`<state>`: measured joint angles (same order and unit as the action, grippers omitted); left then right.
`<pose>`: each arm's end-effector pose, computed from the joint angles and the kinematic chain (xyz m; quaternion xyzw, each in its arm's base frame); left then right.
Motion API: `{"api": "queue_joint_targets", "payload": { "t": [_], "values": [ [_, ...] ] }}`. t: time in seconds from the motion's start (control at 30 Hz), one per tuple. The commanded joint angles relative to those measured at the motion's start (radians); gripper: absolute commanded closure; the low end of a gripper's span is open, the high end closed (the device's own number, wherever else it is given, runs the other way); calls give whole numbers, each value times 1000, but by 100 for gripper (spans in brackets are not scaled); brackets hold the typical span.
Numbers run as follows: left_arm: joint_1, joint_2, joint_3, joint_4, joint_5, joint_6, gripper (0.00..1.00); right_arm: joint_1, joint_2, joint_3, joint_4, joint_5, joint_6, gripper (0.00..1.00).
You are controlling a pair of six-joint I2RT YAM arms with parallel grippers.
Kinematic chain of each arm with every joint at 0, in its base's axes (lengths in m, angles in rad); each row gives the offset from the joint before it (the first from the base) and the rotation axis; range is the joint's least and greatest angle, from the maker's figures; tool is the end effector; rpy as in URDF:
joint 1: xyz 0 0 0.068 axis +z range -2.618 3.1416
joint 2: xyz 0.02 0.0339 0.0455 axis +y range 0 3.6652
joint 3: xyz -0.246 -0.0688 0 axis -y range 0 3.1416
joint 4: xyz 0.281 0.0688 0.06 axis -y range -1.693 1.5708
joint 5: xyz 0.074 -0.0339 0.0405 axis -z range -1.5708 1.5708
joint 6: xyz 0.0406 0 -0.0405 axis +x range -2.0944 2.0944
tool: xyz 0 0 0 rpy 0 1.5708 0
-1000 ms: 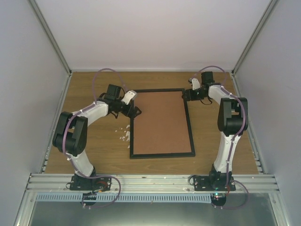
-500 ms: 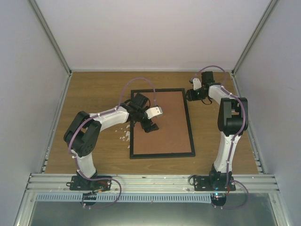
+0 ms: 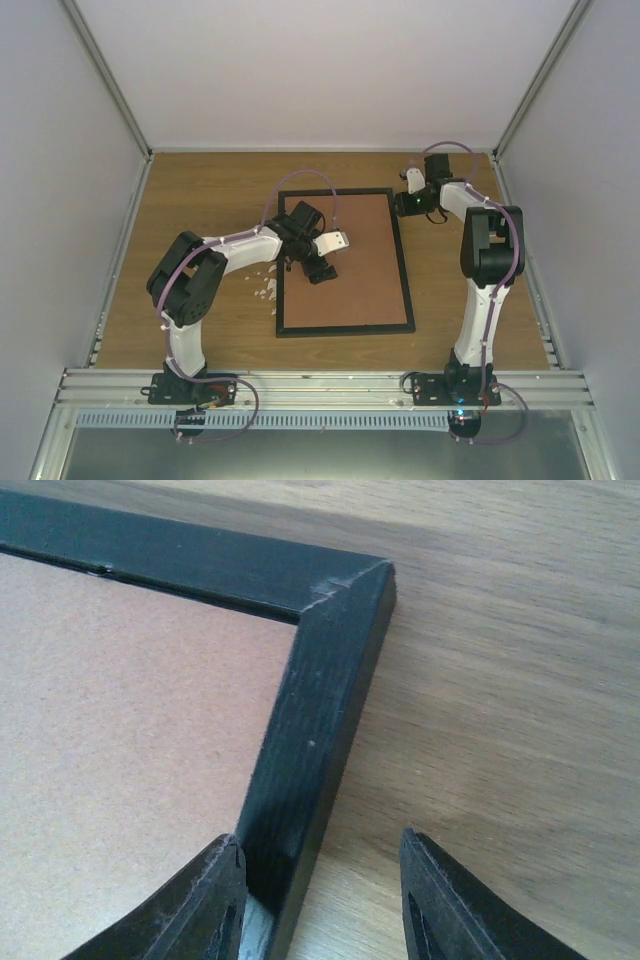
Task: Put the photo into the frame
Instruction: Install the photo frame at the center of the board.
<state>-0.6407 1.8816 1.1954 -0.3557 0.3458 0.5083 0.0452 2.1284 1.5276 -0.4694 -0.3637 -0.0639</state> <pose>0.3183 -0.2545 0.1192 0.5545 0.7738 -0.1827 0.2459 0.4685 0.0356 0.1147 -0.0967 0.9490 0.1729 0.2452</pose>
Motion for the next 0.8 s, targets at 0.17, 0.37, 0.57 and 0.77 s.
{"api": "queue_joint_targets", "payload": {
  "t": [0.17,0.37,0.57,0.77],
  "values": [
    [-10,16,21,30,-20,-7,11,32,21,-27,-1,-9,-9,59],
    [-10,13,20,33,-23,-12,11,34,14,-45,4,9,-8,62],
    [-10,17,24,39,-31,-14,11,42,21,-94,13,71,-45,62],
    [-9,24,25,41,-31,-17,11,54,23,-139,27,107,-70,62]
  ]
}}
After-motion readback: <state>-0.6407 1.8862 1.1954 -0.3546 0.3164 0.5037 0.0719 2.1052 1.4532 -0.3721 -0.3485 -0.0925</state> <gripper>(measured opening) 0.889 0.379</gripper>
